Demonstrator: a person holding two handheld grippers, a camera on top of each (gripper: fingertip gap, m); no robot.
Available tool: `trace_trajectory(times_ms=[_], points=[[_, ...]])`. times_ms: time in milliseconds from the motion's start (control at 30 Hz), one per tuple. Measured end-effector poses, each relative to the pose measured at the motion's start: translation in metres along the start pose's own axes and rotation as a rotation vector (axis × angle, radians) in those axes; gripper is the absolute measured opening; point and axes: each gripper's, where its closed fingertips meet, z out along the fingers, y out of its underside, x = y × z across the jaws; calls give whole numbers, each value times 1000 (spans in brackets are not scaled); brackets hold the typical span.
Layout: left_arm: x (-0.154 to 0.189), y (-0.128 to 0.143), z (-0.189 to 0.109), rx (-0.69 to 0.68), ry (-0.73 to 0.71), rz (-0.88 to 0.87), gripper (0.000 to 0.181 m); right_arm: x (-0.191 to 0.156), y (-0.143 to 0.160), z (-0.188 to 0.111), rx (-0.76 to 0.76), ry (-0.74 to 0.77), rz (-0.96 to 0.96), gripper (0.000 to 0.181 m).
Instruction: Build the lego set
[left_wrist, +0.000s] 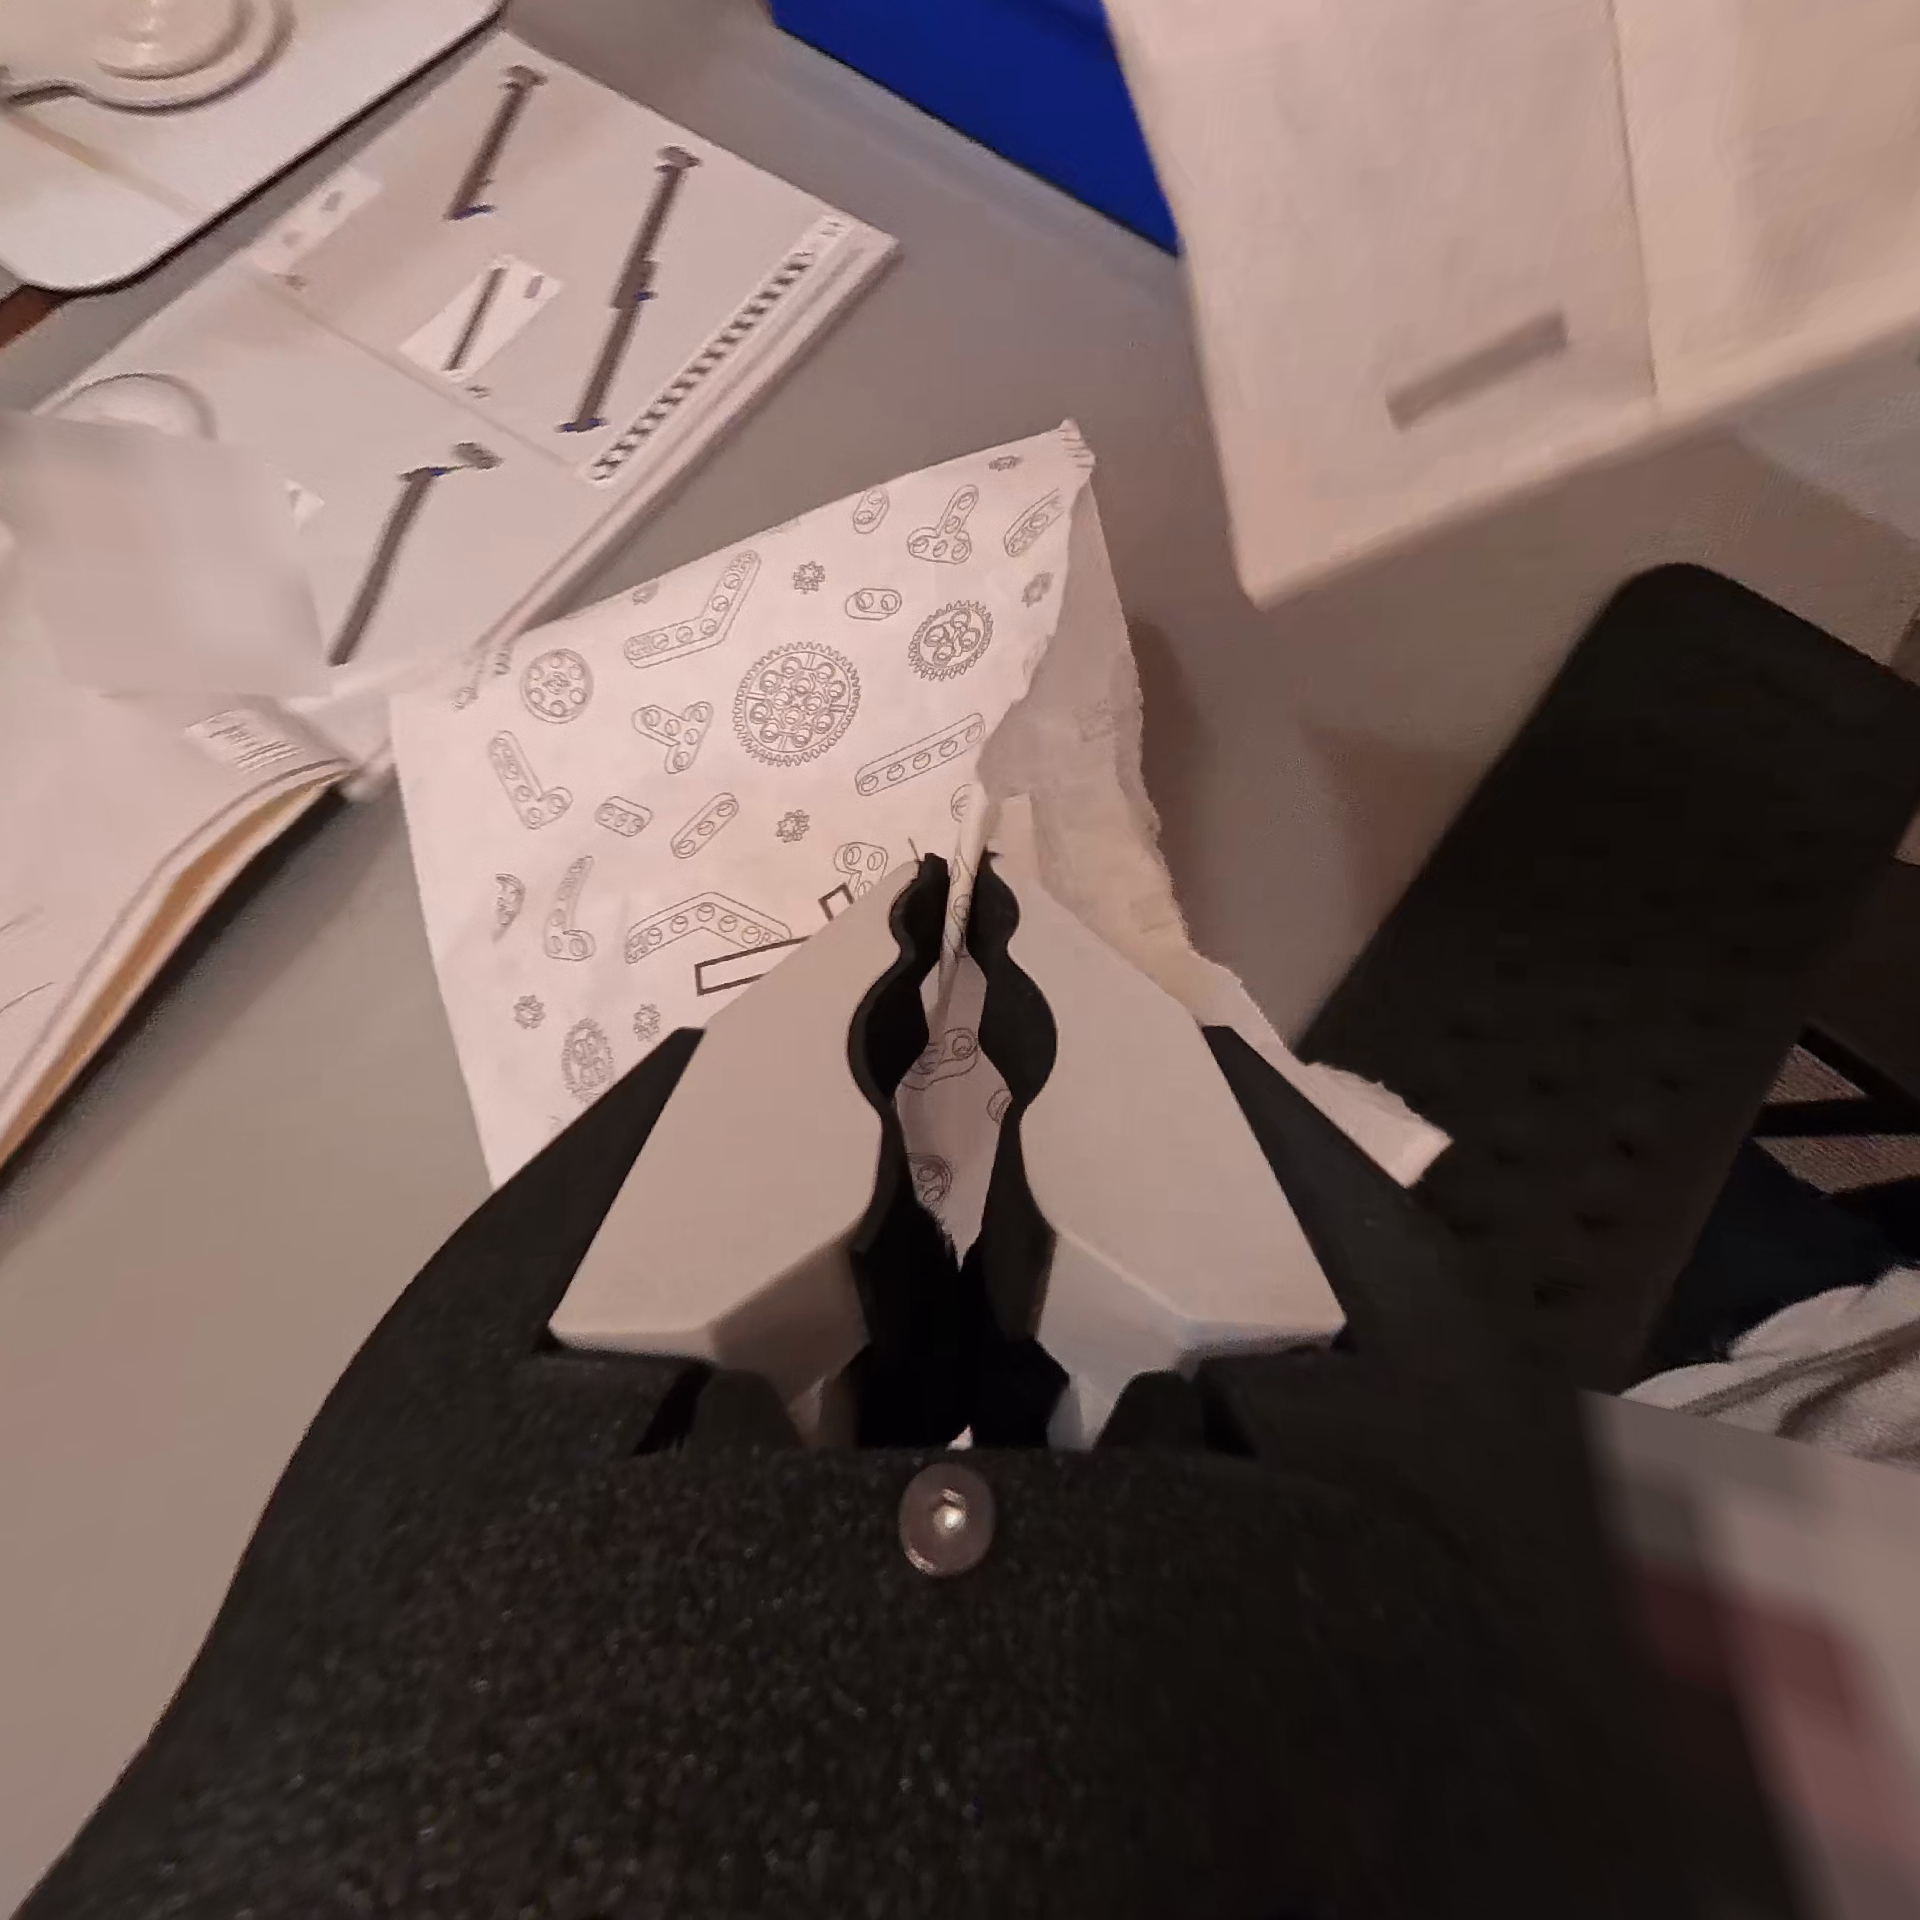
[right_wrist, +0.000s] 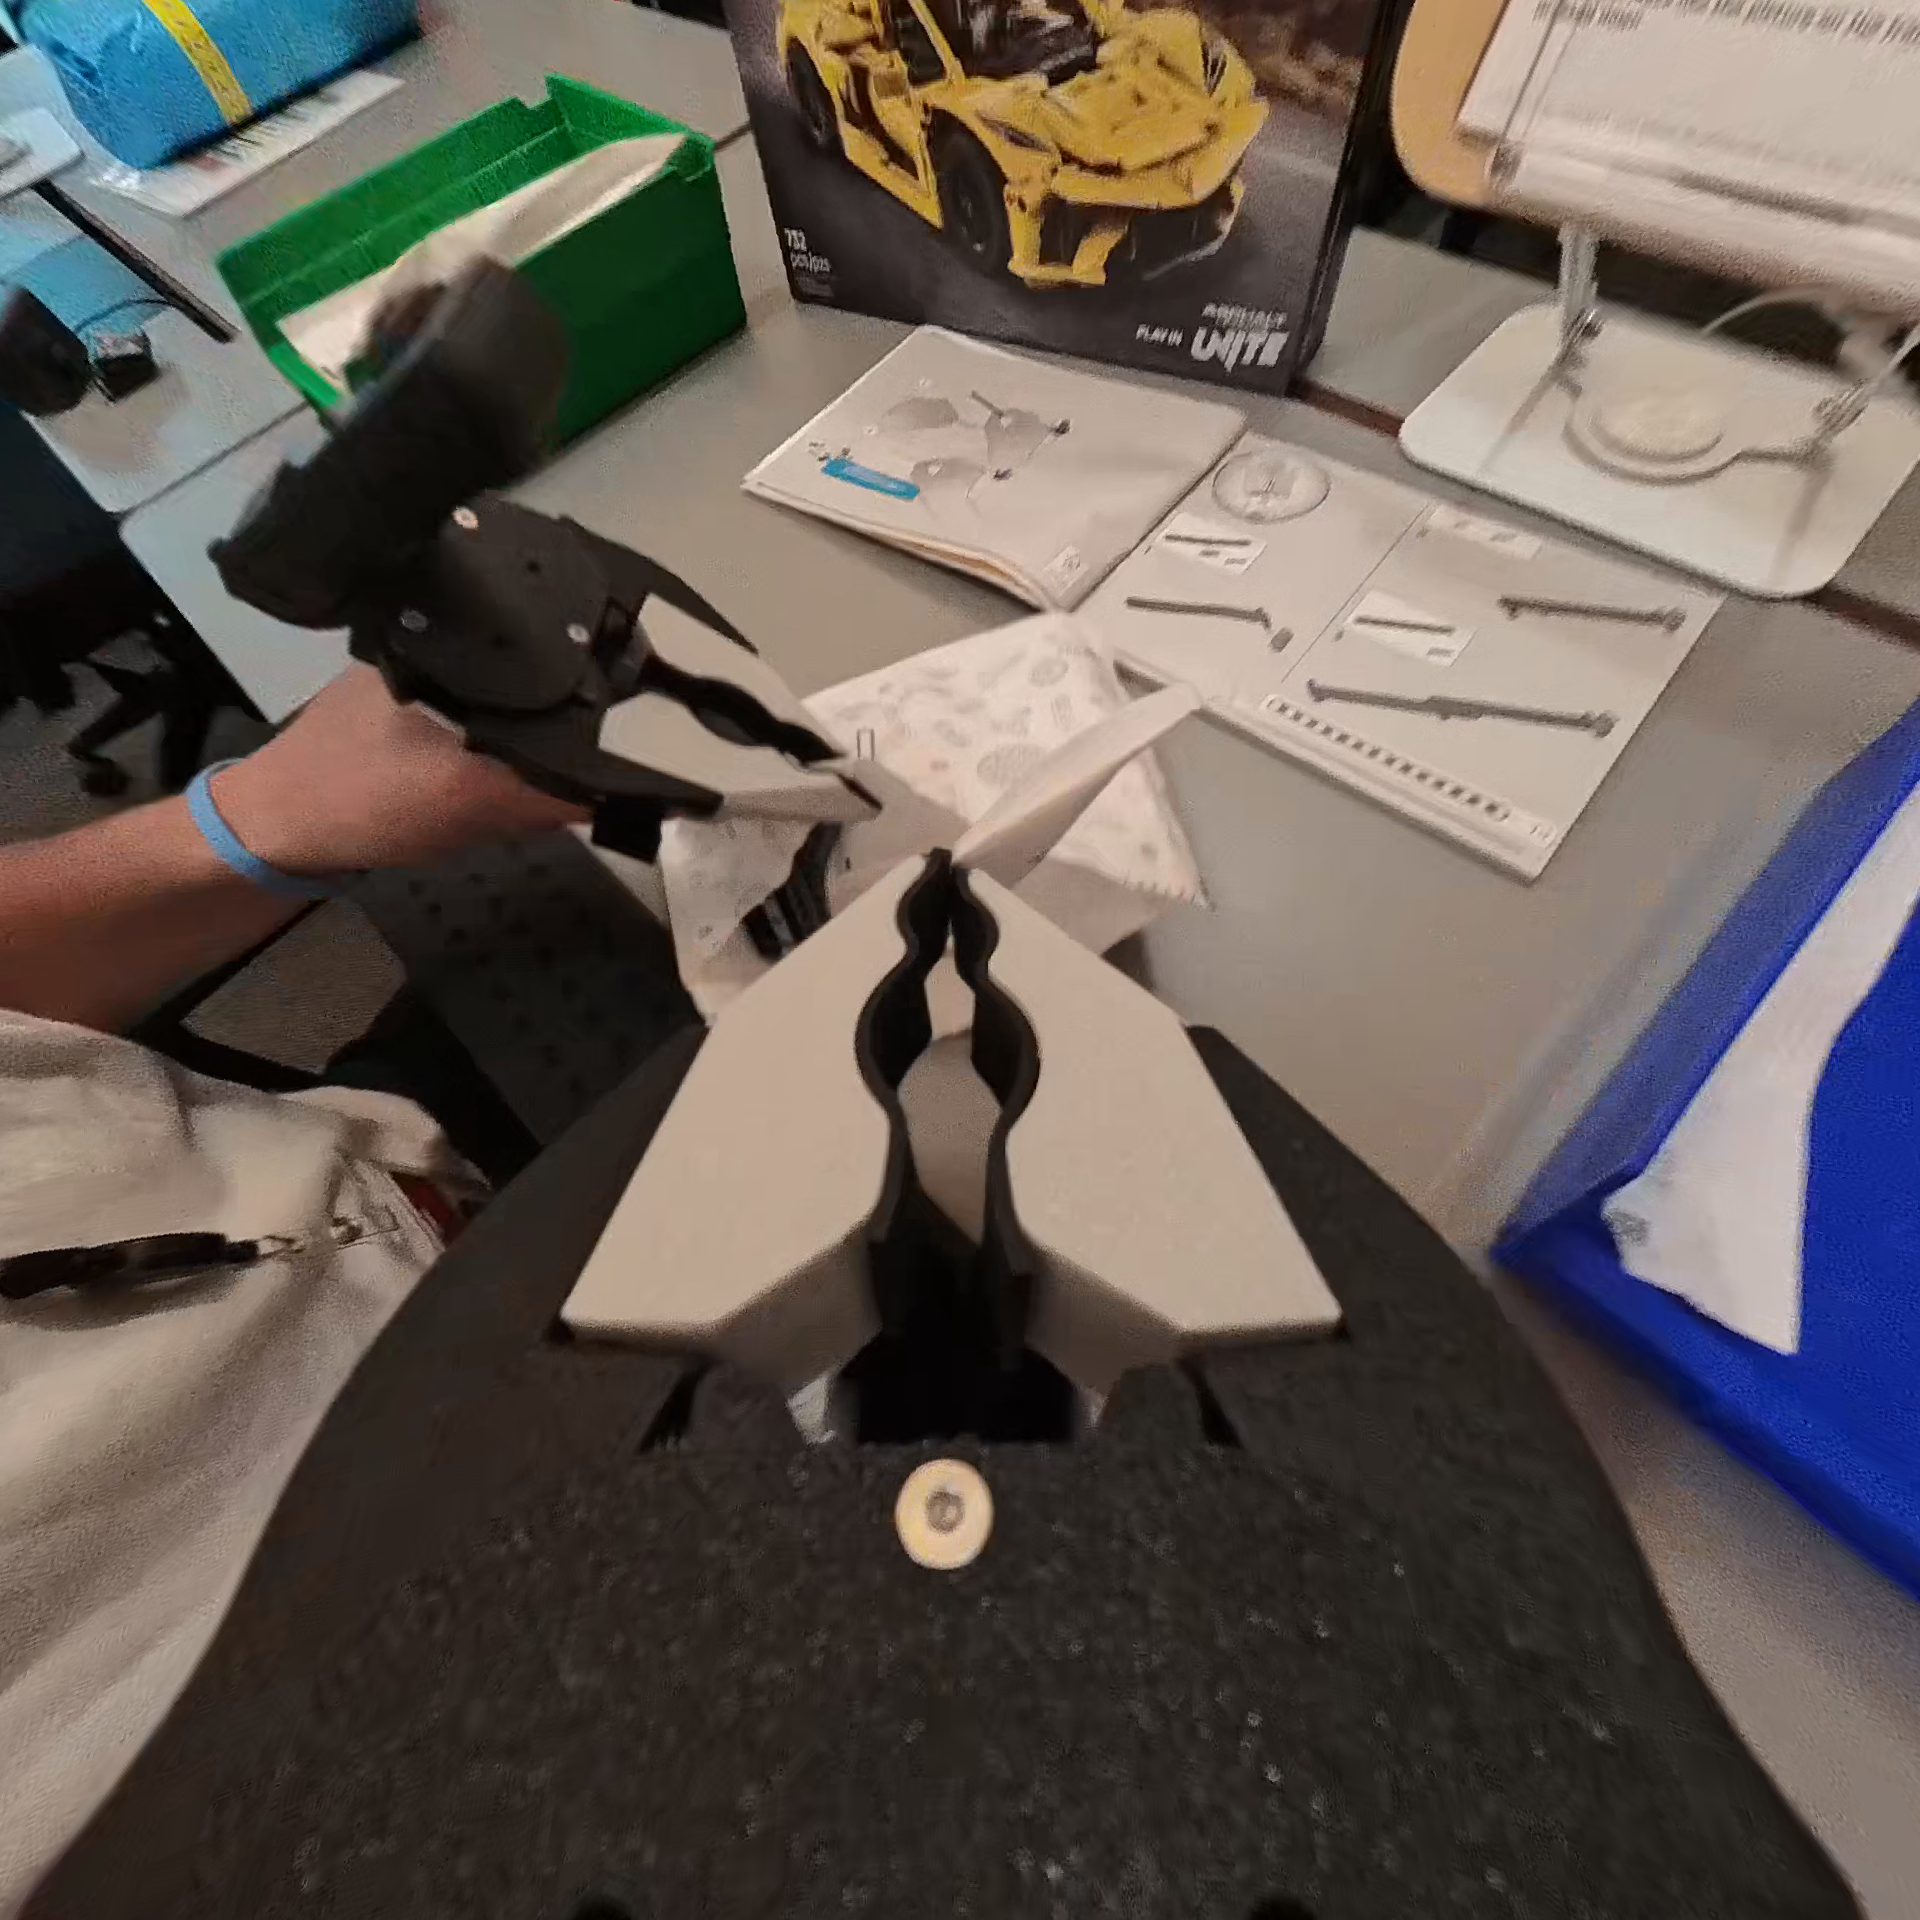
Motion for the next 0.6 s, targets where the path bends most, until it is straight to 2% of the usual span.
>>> trace_trajectory(times_ms=[67,133,200,267,300,367,433,500,600], points=[[19,-3,9,8,44,12,5,3,-26,-1,50,50,-104,0],[32,-6,11,35,86,-18,14,3,-45,14,66,90,-197,0],[39,-4,7,65,130,-80,26,-9,-59,48,74,74,-364,0],[41,2,-7,104,179,-152,33,-17,-63,97,22,99,-574,0],[40,7,-18,123,199,-191,33,-22,-62,125,-9,91,-660,0],[37,17,-47,189,254,-252,32,-51,-55,180,-38,-42,-824,0],[42,25,-81,270,374,-262,31,-70,-51,231,-63,-80,-961,0],[51,38,-119,324,523,-199,24,-97,-44,273,-73,-120,-1158,0],[45,67,-171,356,601,-131,24,-139,-46,322,-29,-108,-1397,0]])
